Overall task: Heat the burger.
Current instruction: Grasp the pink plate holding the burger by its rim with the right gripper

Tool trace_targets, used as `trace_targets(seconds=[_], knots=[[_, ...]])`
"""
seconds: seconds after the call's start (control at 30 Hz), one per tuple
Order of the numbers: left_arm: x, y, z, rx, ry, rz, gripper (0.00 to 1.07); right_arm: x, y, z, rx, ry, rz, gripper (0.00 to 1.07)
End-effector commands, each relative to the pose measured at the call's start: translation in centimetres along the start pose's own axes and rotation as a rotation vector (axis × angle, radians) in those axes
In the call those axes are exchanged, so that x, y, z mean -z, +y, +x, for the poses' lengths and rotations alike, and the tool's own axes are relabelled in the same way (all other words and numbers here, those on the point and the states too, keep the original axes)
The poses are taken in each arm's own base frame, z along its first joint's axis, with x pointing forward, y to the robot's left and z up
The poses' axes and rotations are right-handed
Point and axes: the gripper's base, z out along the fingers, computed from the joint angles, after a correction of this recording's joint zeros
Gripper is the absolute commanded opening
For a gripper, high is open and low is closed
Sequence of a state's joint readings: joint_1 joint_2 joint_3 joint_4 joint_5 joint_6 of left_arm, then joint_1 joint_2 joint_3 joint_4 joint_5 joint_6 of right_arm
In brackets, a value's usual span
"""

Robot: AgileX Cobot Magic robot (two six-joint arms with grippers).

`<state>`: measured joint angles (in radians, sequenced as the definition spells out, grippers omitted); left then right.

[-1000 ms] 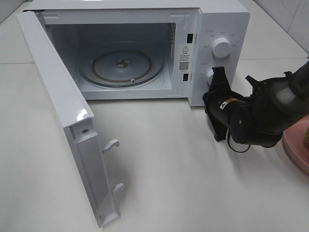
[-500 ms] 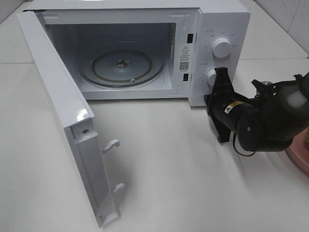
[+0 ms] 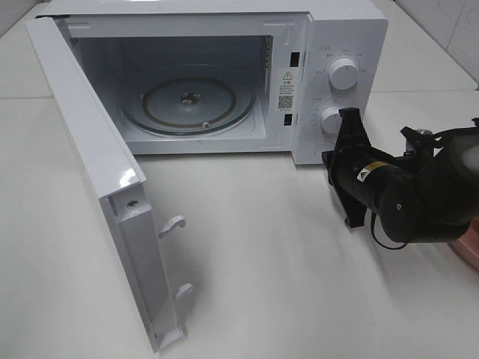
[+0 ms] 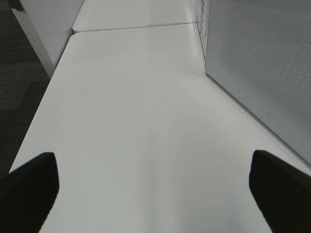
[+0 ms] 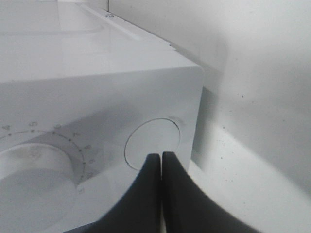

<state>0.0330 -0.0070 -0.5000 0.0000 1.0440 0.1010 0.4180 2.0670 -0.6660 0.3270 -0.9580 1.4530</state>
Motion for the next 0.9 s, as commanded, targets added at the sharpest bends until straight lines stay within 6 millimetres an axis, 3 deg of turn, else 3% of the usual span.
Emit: trace_targets(seconds=[0.03,0.27,0.43,0.5,0.63,0.7,0.8,0.87,0.9], knots=[[0.2,-0.1,0.1,0.010,-0.025,-0.001,1.01,0.9,0.6,0.0,0.014,0.001,-0.030,0.00],[0.2,-0.1,0.1,0.010,-0.025,-0.001,1.01,3.5,0.4,-0.2,0.058,-0.005,-0.012,0.00],[0.2,-0.1,0.1,0.010,-0.025,-0.001,1.01,5.4,0.6,-0.6,0.206,0.011,0.007,0.00],[0.2,-0.1,0.1,0.010,-0.025,-0.001,1.01,7.5,1.0,-0.8,0.422,0.050,0.082,0.00],[0.2,-0.1,0.1,0.010,-0.025,-0.001,1.01,9.0,1.7,-0.9,0.594,0.091,0.119,0.00],[0.2,-0.1,0.1,0.010,-0.025,-0.001,1.01,10.6,2.7,-0.8,0.822,0.166,0.130,0.00],[0.2,-0.1,0.1,0.010,-0.025,-0.001,1.01,11.1,2.8,-0.7,0.881,0.198,0.145,0.00],[0.2,-0.1,0.1,0.010,-0.025,-0.001,1.01,13.0,3.2,-0.4,1.157,0.358,0.186,0.00],[0.2,-0.1,0.1,0.010,-0.025,-0.001,1.01,13.0,3.2,-0.4,1.157,0.358,0.186,0.00]])
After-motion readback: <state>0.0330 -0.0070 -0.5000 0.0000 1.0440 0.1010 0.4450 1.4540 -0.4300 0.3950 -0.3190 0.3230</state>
